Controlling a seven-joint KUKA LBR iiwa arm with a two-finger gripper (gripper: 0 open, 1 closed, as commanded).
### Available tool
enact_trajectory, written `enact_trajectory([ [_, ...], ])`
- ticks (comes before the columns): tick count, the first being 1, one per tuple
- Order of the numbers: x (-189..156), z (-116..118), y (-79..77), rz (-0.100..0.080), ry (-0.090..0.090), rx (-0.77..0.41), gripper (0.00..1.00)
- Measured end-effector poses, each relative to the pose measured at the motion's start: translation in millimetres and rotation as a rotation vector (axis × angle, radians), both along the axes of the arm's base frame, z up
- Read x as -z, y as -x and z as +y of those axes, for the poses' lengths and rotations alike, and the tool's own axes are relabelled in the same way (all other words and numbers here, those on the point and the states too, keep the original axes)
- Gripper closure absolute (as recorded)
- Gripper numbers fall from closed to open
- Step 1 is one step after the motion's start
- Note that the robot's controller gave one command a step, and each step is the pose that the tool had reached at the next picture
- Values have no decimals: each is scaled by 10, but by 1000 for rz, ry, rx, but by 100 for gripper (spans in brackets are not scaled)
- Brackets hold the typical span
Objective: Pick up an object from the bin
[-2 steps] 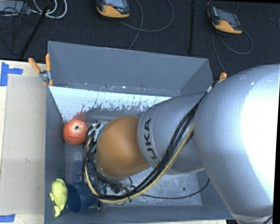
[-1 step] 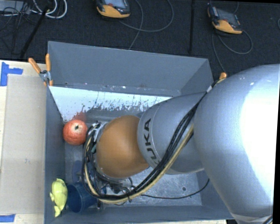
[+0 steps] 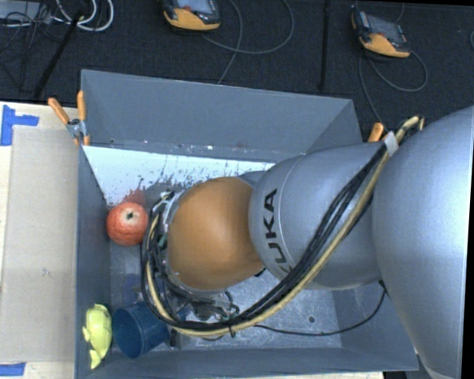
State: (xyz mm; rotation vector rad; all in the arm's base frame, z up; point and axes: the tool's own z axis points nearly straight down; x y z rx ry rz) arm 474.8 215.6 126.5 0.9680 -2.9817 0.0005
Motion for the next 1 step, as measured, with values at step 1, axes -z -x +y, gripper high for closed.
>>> enact_trajectory([
  [1, -757, -22, -107, -3, -2, -40, 100],
])
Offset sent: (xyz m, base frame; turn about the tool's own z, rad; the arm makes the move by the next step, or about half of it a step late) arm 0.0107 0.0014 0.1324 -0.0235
